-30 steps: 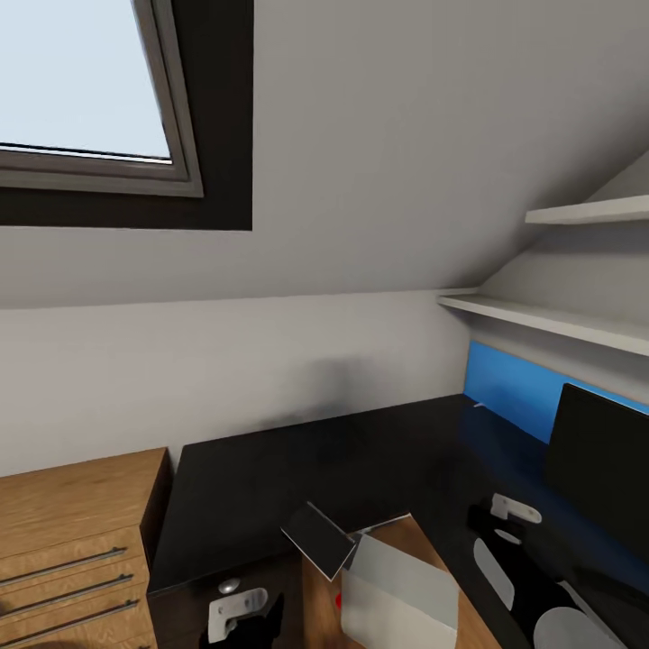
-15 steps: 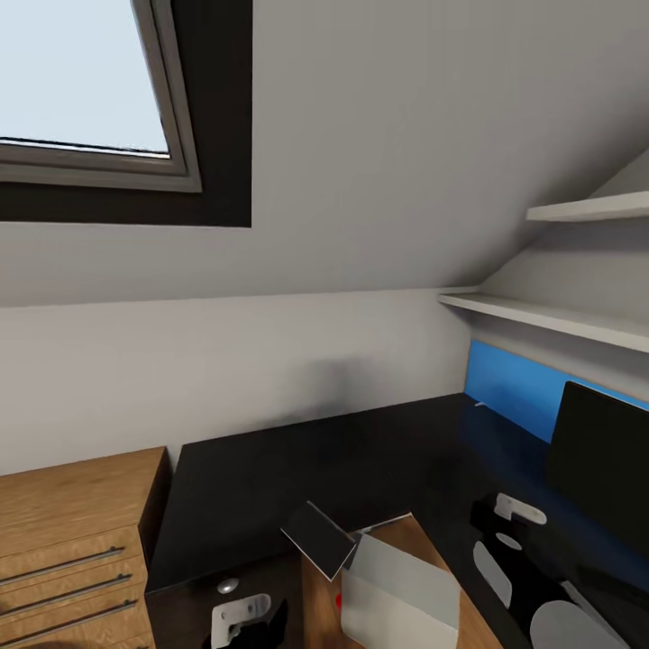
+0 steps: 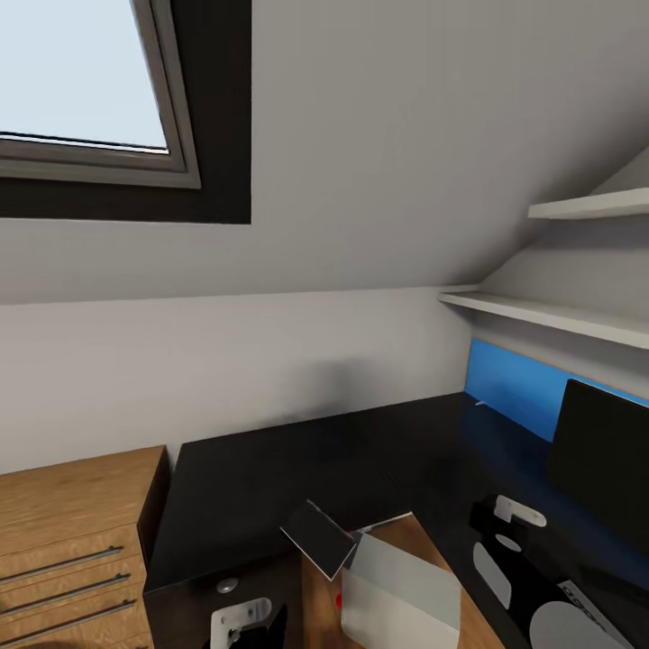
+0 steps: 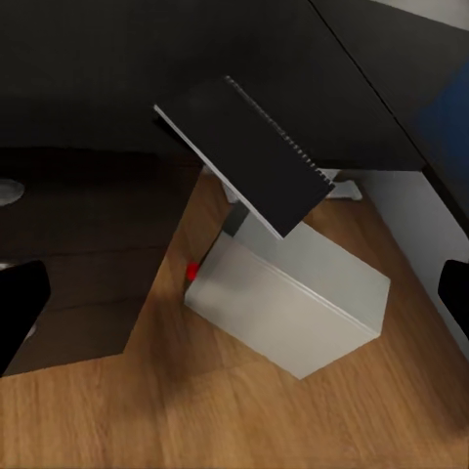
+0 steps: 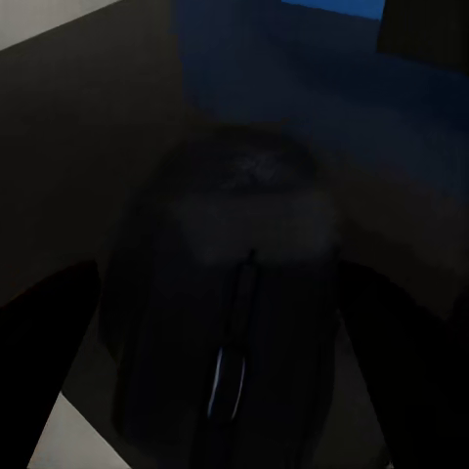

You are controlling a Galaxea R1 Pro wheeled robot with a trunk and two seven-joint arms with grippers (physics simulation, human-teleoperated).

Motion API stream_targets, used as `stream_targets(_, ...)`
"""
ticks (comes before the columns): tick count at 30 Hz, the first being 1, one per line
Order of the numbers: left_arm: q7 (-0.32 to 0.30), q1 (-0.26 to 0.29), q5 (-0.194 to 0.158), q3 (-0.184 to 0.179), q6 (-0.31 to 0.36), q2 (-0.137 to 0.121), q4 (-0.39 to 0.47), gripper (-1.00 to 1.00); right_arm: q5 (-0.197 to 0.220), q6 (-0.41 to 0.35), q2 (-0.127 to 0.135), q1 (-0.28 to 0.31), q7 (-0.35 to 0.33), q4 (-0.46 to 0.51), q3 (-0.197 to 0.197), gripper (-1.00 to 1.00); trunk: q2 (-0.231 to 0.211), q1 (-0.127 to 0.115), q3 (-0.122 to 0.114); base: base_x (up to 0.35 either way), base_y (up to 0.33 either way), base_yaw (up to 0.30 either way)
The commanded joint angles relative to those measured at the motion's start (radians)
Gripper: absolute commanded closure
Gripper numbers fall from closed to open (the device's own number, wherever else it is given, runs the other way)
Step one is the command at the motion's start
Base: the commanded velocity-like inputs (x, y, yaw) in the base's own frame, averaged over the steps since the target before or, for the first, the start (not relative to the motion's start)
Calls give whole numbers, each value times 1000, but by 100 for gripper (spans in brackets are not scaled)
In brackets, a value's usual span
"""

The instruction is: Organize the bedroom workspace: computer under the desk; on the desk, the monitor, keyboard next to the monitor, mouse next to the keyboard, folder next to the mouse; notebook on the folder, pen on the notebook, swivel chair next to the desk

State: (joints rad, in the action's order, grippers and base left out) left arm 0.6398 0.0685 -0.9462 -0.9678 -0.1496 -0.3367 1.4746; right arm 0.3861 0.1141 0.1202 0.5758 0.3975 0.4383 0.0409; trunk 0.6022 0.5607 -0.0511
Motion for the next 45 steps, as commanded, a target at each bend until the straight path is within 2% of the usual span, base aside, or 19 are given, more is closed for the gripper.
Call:
stream_targets(1,4,2,-9,-4,-8,-1,1,-100,11,6,1,1,2,-1,3,100,1,0,0,0,0,0)
stream_targets(3,4,2,-9,-4,-8,0,1,-100,13,6,2,1,2,-1,-1,100,1,0,0,0,0,0)
stream_targets(4,4,1,-9,-5,-8,0,0,-100,25,6,3,1,1,-1,-14,100,1,0,0,0,0,0)
stream_targets(9,4,2,-10,-5,-8,1,0,-100,60,4,4,1,3,0,-22,100,1,0,0,0,0,0)
stream_targets(14,4,1,-10,-5,-9,1,0,-100,136,3,3,1,10,3,-26,100,36,19,16,0,0,0)
stream_targets(18,4,2,-10,-5,-9,1,-1,-100,167,9,0,1,10,6,-27,100,64,35,28,0,0,0)
stream_targets(29,5,2,-9,-7,-11,1,-2,-100,185,87,-2,1,30,7,-26,100,141,77,63,0,0,0)
stream_targets(32,6,2,-9,-19,-11,2,-3,-100,186,91,-7,1,87,9,-26,100,162,88,72,0,0,0)
stream_targets(38,6,1,-6,-31,-13,2,-3,-100,186,98,-33,1,145,9,-28,100,204,111,91,0,0,0)
stream_targets(40,7,1,-5,-32,-13,2,-3,-100,186,100,-37,1,190,10,-33,100,218,119,97,0,0,0)
stream_targets(45,7,2,-5,-32,-14,2,-3,-100,185,102,-40,1,244,11,-37,100,253,138,113,0,0,0)
